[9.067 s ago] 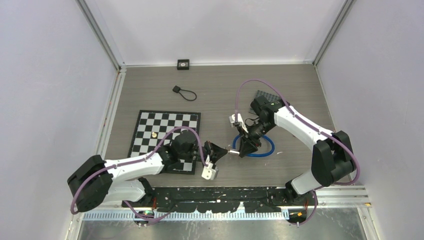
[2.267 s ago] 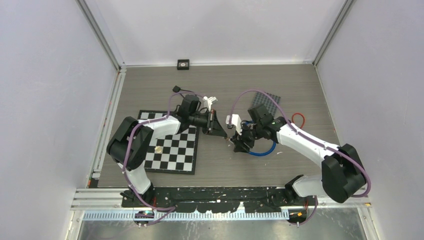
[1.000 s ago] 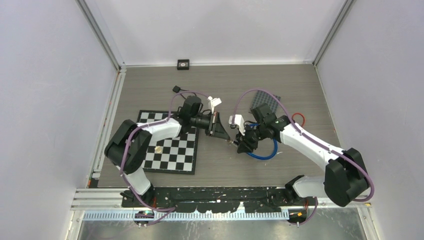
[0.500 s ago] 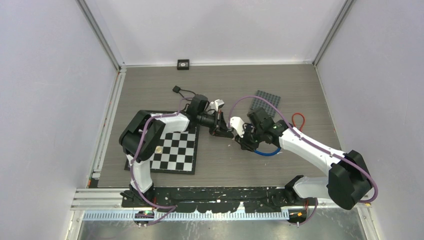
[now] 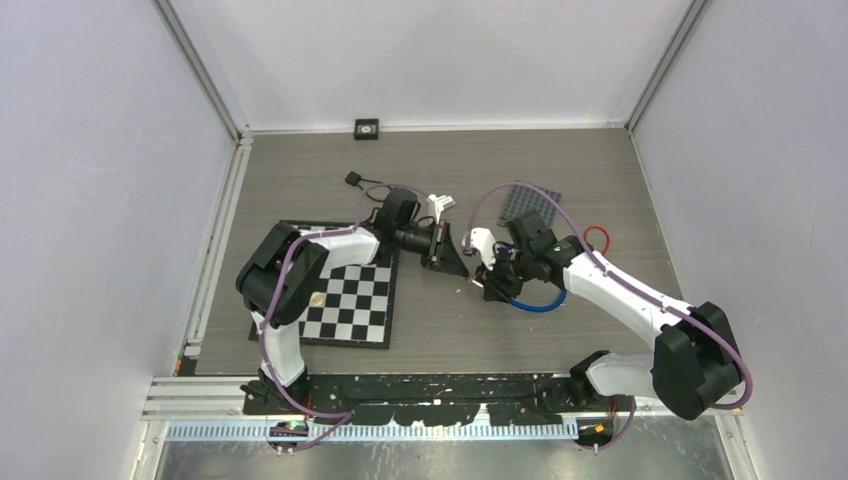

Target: Unlock with the key

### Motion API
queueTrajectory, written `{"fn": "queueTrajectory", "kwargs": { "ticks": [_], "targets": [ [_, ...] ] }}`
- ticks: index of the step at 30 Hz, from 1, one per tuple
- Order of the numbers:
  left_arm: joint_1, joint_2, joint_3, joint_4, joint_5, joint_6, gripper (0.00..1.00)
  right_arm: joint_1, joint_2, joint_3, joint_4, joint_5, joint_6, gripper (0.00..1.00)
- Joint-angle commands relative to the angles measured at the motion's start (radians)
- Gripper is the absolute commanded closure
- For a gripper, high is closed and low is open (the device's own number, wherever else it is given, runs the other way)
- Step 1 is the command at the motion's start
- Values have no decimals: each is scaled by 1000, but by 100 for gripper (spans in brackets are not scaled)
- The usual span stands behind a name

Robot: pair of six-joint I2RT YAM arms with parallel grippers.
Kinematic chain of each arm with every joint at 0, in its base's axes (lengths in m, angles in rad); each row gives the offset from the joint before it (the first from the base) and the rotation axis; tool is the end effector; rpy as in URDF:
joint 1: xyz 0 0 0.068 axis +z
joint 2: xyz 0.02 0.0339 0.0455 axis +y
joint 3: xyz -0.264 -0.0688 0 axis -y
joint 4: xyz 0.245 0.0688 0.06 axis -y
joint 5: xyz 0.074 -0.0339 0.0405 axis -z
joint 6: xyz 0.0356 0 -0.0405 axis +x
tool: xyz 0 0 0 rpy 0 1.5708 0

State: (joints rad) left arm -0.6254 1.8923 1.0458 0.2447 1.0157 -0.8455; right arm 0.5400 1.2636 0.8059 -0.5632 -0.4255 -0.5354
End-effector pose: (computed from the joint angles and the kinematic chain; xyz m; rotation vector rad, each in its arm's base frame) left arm 0.2962 -0.2512 0.1677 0.4369 2.4721 -1.8450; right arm 0.2001 0.1371 0.2200 -1.4348 2.1038 0.5507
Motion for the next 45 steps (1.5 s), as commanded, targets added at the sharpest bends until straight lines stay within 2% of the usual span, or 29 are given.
{"fn": "queueTrajectory", "kwargs": {
  "ticks": [1, 11, 19, 21, 22, 25, 27, 28, 29, 34, 36, 40, 45],
  "targets": [
    [-48, -93, -15, -110, 83, 312, 100, -62, -27, 61, 174, -196, 37, 99],
    [-48, -213, -107, -79, 118, 736, 100, -102, 44, 95, 75, -413, 1, 100],
    [-50, -294, -146, -146, 125, 1155, 100, -103, 90, 114, 42, -447, -3, 99],
    [-49, -303, -138, -168, 100, 1192, 99, -103, 92, 113, 38, -444, -3, 99],
    [-48, -306, -133, -177, 96, 1201, 95, -103, 89, 112, 39, -440, -3, 99],
    [-43, -317, -132, -180, 71, 1175, 73, -102, 73, 105, 50, -402, 0, 99],
    [-31, -325, -133, -159, 52, 1105, 61, -102, 55, 97, 67, -372, 7, 100],
    [-22, -327, -133, -150, 48, 1065, 51, -101, 48, 92, 74, -357, 10, 100],
    [-9, -327, -135, -139, 43, 1010, 43, -102, 41, 89, 80, -345, 10, 99],
    [75, -323, -138, -44, 41, 698, 17, -87, 24, 89, 78, -326, -8, 100],
    [95, -320, -134, -29, 15, 581, 13, -68, 24, 100, 59, -308, -44, 99],
    [115, -316, -129, -28, -27, 448, 11, -25, 46, 154, 7, -273, -101, 100],
    [189, -368, -147, -32, -83, 421, 11, 50, 82, 239, -66, -178, -171, 99]
  ]
}}
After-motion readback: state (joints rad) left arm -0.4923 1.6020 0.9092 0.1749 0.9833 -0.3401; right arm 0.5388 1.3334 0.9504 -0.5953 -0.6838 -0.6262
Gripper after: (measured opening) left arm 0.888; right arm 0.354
